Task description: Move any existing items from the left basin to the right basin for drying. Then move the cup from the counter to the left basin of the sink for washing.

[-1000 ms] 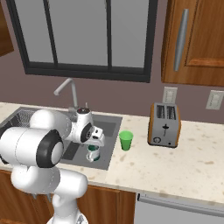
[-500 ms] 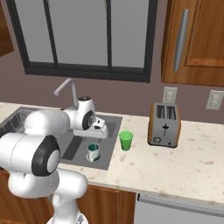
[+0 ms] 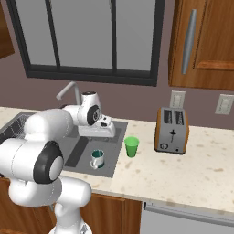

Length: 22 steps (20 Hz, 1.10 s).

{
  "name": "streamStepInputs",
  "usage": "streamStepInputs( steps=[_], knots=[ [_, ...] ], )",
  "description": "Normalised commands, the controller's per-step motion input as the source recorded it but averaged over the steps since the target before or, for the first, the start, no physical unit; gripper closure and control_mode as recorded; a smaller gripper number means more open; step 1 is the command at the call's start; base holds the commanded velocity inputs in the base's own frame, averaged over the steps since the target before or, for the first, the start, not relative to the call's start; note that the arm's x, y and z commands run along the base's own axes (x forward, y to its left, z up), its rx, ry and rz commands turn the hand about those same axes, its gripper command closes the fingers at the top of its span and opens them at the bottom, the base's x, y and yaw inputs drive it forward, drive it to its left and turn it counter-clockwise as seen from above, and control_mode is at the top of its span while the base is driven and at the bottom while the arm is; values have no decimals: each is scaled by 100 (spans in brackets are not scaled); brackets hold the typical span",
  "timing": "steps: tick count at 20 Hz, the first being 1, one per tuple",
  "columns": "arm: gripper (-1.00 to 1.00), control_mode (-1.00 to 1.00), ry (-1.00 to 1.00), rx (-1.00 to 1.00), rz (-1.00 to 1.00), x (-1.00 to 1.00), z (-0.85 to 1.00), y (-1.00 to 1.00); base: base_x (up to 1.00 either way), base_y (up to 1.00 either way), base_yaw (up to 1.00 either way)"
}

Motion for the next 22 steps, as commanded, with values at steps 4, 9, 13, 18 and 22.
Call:
streamStepInputs(
  steps=[4,9,13,18,22],
  knots=[
    [-100,-100,0,-4,0,0,25,-16,0,0,0],
    [-100,-100,-1,-4,0,-6,27,-12,0,0,0],
    [-100,-100,-2,-3,0,-6,28,-14,0,0,0],
    [-100,-100,-2,-1,0,-5,19,-19,0,0,0],
    [-100,-100,0,0,0,0,11,-22,0,0,0]
  ],
)
